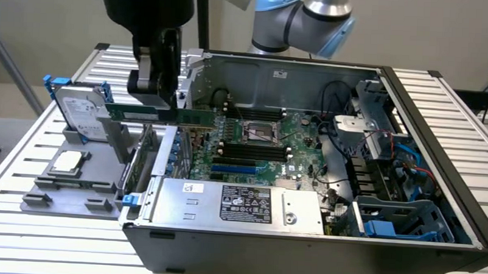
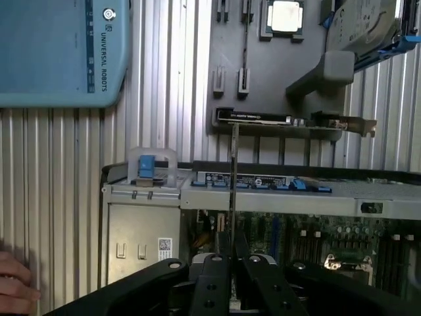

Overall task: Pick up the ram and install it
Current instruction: 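Pick up the ram and move it above insertion slot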

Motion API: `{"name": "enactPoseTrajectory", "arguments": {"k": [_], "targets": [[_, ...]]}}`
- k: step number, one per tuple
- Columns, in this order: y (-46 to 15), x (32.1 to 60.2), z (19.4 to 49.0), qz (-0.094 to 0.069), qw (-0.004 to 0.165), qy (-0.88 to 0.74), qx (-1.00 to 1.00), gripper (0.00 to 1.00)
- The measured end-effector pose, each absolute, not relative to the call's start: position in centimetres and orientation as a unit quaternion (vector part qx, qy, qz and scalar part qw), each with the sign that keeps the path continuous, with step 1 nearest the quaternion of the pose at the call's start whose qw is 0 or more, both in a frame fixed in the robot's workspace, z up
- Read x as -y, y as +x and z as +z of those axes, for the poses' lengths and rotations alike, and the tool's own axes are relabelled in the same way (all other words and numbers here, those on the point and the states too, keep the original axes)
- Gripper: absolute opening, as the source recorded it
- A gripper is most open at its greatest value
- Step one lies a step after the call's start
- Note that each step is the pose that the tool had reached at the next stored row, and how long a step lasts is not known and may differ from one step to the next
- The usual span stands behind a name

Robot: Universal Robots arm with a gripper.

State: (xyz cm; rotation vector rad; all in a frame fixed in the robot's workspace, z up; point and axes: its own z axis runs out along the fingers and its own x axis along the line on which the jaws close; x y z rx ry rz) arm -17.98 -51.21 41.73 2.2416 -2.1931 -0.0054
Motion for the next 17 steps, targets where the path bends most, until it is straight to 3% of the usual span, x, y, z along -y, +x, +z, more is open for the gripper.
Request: {"name": "enactPoseTrajectory", "arguments": {"k": [17], "targets": [[-13.3, 47.6, 40.8, 0.003, -0.002, 0.715, 0.699, 0.14]]}}
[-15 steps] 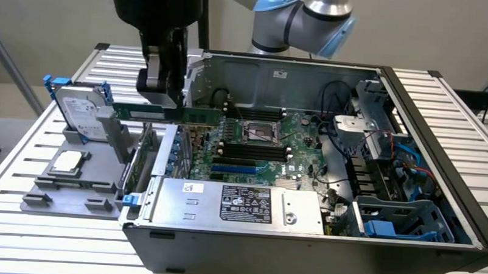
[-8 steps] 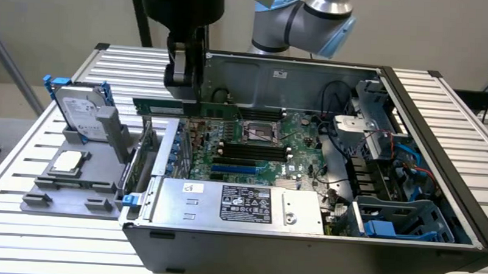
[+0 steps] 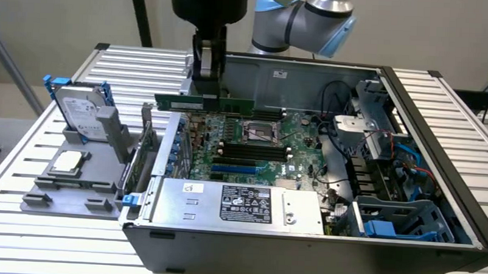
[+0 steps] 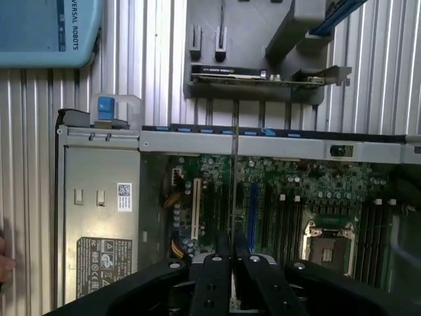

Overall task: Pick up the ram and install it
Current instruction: 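Pick up the ram and move it above insertion slot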

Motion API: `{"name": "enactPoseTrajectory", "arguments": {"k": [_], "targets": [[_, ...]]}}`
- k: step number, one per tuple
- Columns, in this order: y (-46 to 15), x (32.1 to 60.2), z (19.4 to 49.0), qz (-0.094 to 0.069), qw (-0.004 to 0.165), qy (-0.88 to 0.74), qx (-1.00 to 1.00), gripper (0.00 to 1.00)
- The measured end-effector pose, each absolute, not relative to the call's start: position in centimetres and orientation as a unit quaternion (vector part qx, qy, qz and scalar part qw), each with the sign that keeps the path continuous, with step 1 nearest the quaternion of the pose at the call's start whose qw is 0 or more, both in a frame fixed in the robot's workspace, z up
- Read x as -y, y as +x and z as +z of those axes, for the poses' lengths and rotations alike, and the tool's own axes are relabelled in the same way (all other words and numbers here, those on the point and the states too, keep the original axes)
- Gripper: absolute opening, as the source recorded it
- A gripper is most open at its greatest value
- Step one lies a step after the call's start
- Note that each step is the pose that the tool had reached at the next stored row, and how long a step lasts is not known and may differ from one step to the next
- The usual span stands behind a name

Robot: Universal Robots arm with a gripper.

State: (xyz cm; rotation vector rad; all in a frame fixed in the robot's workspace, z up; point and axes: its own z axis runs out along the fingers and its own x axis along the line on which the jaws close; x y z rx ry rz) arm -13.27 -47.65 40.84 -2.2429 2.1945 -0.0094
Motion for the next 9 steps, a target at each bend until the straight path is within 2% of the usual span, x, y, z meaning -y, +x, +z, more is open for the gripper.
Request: {"name": "enactPoseTrajectory", "arguments": {"k": [9], "targets": [[-10.4, 46.0, 40.0, -0.003, 0.002, -0.715, -0.699, 0.14]]}}
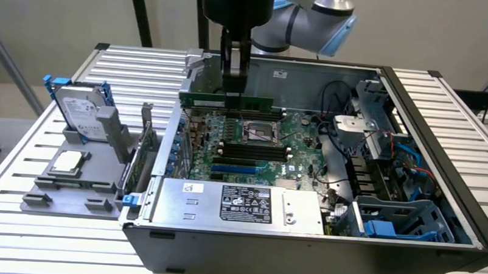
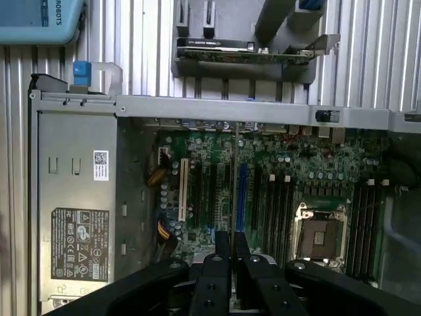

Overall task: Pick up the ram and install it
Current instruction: 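Pick up the ram and move it above insertion slot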

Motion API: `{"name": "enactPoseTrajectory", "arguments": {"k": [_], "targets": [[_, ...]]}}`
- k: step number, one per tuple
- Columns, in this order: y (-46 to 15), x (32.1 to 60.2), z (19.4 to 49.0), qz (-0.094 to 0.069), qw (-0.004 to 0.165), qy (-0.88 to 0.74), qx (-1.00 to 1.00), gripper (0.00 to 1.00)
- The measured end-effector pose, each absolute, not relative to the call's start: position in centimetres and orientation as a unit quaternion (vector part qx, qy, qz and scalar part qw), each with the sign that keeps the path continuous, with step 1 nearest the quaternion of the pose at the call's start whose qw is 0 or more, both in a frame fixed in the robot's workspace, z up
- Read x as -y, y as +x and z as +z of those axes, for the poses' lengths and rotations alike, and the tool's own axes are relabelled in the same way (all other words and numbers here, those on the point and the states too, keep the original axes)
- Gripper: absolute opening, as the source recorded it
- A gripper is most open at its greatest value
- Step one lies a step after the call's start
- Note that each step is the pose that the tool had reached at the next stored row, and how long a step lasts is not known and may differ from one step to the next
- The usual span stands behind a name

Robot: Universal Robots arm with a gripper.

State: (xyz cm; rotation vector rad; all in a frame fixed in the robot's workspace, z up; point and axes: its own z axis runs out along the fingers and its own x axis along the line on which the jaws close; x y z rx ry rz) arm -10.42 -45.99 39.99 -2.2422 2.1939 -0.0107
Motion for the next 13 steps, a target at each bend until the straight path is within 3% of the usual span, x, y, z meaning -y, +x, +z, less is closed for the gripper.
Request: {"name": "enactPoseTrajectory", "arguments": {"k": [13], "targets": [[-6.0, 43.4, 38.3, -0.003, 0.002, -0.715, -0.699, 0.14]]}}
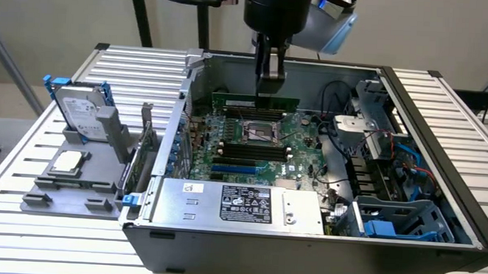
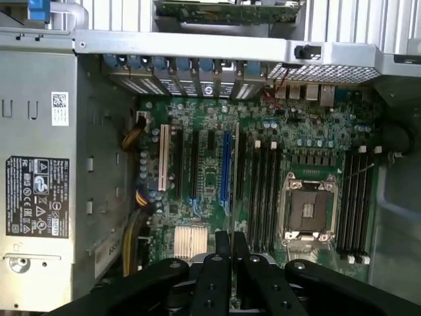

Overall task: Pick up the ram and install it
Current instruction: 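Pick up the ram and move it above insertion slot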

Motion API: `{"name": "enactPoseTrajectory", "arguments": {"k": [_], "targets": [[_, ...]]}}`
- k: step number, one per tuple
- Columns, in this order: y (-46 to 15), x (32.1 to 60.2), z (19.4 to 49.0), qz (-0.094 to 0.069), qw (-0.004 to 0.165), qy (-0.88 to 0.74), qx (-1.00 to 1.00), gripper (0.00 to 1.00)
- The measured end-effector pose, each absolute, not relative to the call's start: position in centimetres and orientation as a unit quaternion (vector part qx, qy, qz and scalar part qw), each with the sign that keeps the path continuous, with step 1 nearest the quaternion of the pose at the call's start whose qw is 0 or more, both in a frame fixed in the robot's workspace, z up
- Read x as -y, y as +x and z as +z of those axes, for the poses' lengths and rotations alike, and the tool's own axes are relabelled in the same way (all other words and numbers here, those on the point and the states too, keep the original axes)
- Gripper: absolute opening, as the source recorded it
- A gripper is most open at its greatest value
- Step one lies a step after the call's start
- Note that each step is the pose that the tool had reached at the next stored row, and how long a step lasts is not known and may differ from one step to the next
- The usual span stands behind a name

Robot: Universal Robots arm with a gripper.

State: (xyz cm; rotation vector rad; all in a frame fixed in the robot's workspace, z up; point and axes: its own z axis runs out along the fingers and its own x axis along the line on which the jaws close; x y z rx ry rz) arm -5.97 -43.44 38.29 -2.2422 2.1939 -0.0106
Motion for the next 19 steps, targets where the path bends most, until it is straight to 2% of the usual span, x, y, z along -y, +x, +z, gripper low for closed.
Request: {"name": "enactPoseTrajectory", "arguments": {"k": [8, 19], "targets": [[-4.3, 41.4, 37.3, -0.003, 0.002, -0.715, -0.699, 0.14], [-4.0, 41.2, 36.9, -0.001, 0.004, -0.707, -0.707, 0.14]]}}
